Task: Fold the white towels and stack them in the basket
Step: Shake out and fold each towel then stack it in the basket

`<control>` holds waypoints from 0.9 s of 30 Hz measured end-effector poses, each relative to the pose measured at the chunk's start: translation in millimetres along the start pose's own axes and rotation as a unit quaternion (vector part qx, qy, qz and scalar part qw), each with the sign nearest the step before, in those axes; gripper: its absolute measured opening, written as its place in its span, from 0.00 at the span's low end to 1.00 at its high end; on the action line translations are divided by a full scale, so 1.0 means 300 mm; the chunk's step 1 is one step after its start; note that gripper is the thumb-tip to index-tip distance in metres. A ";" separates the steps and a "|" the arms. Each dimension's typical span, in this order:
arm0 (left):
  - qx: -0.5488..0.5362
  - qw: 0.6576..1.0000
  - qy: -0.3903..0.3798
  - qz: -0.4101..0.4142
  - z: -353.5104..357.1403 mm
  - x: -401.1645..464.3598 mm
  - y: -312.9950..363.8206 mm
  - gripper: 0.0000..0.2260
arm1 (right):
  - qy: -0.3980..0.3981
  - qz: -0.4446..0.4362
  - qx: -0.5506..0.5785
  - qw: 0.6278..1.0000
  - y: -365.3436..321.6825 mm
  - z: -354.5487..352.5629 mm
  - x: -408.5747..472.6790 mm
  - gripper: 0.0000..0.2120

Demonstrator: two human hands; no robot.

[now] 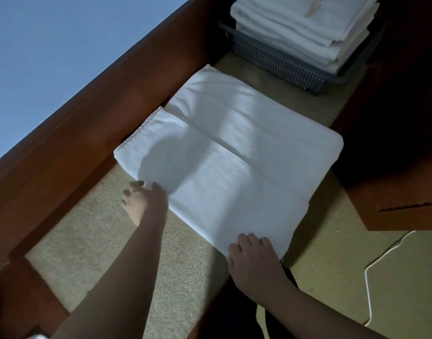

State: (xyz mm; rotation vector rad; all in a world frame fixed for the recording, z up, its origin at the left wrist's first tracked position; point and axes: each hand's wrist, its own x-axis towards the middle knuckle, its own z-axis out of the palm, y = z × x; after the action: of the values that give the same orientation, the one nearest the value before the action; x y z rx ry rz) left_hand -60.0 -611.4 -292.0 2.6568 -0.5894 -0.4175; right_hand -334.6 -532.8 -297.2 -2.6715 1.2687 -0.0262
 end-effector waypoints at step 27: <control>0.229 0.945 -0.110 0.206 0.199 0.254 0.355 0.43 | -0.077 -0.002 0.027 0.997 0.271 0.061 -0.075 0.32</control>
State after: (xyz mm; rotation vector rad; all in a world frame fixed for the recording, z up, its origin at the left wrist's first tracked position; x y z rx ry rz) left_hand -51.7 -753.3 -314.3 2.8114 -1.4328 -0.5007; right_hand -409.5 -562.7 -327.8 -2.5752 1.1969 0.1401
